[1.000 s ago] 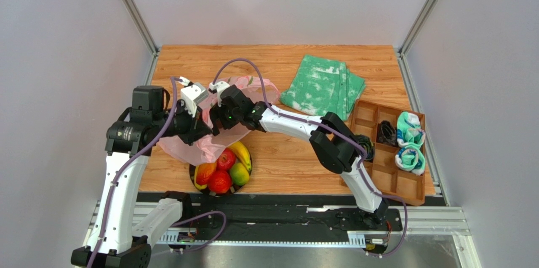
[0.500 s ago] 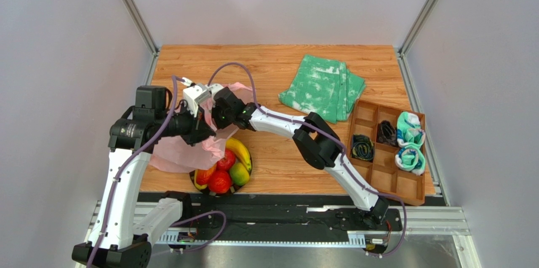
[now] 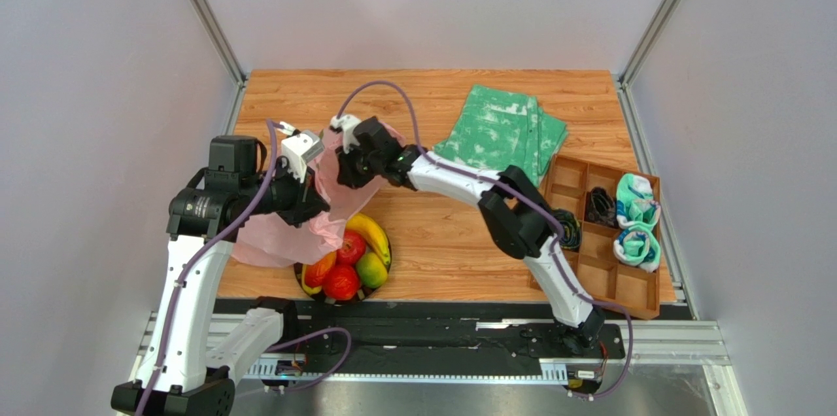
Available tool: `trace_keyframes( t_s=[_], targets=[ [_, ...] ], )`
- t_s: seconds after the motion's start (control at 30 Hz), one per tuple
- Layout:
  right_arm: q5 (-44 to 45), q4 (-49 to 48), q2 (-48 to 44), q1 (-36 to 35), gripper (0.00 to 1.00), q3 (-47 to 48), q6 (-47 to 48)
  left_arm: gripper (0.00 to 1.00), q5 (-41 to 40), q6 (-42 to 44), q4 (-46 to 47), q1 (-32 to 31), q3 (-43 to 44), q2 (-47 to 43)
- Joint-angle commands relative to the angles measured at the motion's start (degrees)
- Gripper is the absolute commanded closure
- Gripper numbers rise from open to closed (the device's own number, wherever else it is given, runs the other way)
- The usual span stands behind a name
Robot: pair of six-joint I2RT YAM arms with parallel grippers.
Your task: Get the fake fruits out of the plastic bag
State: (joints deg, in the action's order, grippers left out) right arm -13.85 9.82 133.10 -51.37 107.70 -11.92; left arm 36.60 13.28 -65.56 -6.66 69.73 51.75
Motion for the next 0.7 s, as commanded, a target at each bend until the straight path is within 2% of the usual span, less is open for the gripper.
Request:
trace_keyframes(
  t_s=[0.0,0.2,0.3,0.33,0.43,0.53,0.67],
  targets=[
    [-3.29,-1.13,-15.31,6.1,0.93,-4.33,1.46,1.0,-3.02,1.48,2.01,0.33,0.4,-1.38],
    [-3.56,2.3,-24.36,9.8,0.96,-14.7,3.66,1.0,-2.94,3.95,4.47,0.33,1.28,-0.68],
    [-1.64,3.88,-27.26,9.72,0.83,-17.52,4.28,1.0,0.82,4.39,7.54,0.33,4.25,2.38],
    [0.03,4.15,-27.97,9.71,0.63,-18.05,4.54,1.0,1.89,5.17,7.64,0.24,5.75,5.27],
    [8.82,4.5,-30.08,9.98,0.37,-18.58,8.66,1.0,4.44,6.75,5.28,0.24,13.04,11.5],
    [11.91,4.59,-30.62,11.38,0.32,-16.91,13.84,1.0,5.06,8.51,2.99,0.24,17.88,14.86],
    [16.63,4.33,-30.7,12.61,0.32,-15.33,16.58,1.0,4.89,9.75,2.28,0.24,19.21,15.58]
  ],
)
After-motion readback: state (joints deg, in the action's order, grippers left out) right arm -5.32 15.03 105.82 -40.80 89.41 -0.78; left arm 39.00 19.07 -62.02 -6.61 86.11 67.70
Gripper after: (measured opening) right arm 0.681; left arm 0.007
